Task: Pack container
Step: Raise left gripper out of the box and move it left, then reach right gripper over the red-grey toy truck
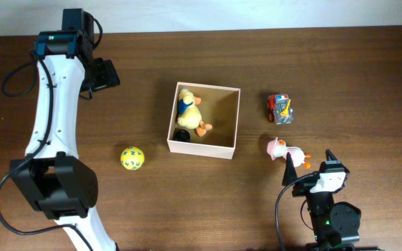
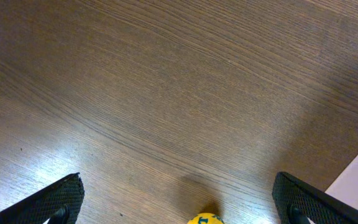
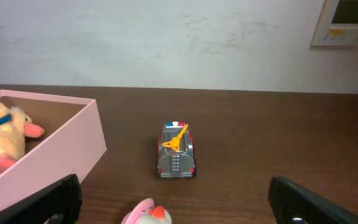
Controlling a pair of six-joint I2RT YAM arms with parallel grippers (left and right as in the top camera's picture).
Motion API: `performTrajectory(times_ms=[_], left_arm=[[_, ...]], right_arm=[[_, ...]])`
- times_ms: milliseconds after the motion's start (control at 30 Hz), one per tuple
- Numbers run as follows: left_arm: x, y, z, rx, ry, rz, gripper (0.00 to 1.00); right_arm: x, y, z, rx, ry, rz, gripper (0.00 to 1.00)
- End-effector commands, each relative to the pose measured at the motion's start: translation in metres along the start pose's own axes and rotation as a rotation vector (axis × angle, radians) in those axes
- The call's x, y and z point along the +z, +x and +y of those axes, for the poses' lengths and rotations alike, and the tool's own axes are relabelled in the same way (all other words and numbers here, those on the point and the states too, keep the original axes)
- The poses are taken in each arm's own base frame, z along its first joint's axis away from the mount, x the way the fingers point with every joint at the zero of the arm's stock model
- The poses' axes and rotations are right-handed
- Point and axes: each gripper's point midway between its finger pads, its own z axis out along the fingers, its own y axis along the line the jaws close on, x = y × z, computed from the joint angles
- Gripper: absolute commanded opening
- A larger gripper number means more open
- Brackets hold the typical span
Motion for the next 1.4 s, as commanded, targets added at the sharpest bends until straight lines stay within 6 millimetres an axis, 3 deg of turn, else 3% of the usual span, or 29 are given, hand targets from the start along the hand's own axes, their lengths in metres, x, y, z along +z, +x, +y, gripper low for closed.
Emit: performTrajectory(times_ms=[0,633,800,933,1133,1367], left_arm=[[0.002,0.0,0.002,0.014,-0.016,0.003,0.99],[0.002,0.0,0.002,0.014,-0.016,0.003,0.99],[0.002,0.0,0.002,0.014,-0.016,0.003,0.99],[0.002,0.0,0.002,0.014,-0.016,0.003,0.99],[0.002,0.0,0.002,0.014,-0.016,0.003,0.99],[0.002,0.0,0.002,0.014,-0.016,0.003,0.99]], right_arm=[[0.0,0.003,-0.002,0.004,0.011,0.005,0.99],[0.0,0.0,-0.002,0.004,0.011,-0.006,0.99],[0.0,-0.005,-0.01,-0.024,0.06,-0.027,0.99],[-0.004,-0.021,-0.03,-0.034,0.175,-0.09,0.99],[-0.009,-0.042,-0.039,0.018,0.228,-0.154,0.99],[-0.009,-0.095,-0.055,0.045,0.321,-0.145,0.99]])
